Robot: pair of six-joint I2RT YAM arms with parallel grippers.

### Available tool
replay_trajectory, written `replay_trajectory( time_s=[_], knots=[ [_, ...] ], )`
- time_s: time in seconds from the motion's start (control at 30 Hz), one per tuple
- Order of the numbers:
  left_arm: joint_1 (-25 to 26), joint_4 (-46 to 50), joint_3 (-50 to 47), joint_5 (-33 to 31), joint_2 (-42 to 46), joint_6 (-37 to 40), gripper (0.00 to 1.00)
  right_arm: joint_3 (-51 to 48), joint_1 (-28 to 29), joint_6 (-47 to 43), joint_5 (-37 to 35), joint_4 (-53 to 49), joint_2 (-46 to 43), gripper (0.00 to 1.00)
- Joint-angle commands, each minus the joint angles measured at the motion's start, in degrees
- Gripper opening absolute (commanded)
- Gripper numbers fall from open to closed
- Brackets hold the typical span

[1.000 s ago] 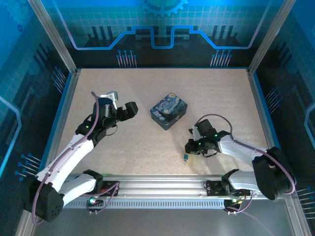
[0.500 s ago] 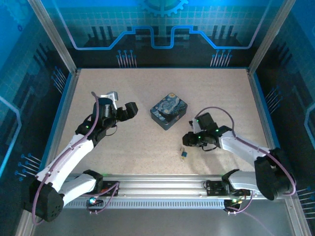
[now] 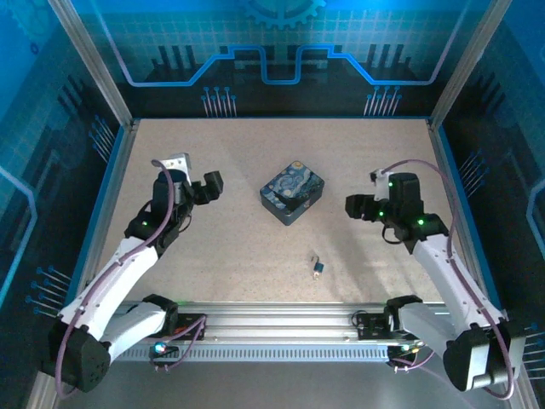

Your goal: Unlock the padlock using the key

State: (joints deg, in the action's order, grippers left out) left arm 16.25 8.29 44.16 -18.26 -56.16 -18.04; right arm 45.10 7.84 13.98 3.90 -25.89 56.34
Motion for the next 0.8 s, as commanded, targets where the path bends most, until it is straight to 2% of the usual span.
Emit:
replay_trajectory(
  time_s=[0.0,0.03,0.2,0.43,0.7,0.77],
  knots=[
    [-1.1,-11.4,-5.3,-9.3,0.8,10.7,0.99,-1.1,-4.1,-4.3,-4.4,3.2,-0.6,0.92],
    [-1.4,-14.4,-7.0,-10.2,0.7,12.3,0.99,-1.9,-5.3,-4.4,-4.8,4.6,-0.6,1.00],
    [-5.0,-28.6,-15.7,-10.6,-1.5,16.3,0.99,-10.2,-9.9,-4.7,-7.9,17.2,-0.1,1.00],
    [-8.5,-28.4,-17.8,-3.9,-8.2,15.5,0.99,-24.0,-11.1,-10.3,-9.9,42.9,3.3,1.00],
    [-13.1,-40.2,-20.5,4.4,-18.5,16.1,0.99,-26.0,-11.2,-10.1,-7.1,62.4,14.1,1.00],
    [-13.5,-43.2,-20.6,6.1,-20.6,16.5,0.99,-24.8,-11.2,-9.9,-7.4,61.9,15.6,1.00]
  ],
)
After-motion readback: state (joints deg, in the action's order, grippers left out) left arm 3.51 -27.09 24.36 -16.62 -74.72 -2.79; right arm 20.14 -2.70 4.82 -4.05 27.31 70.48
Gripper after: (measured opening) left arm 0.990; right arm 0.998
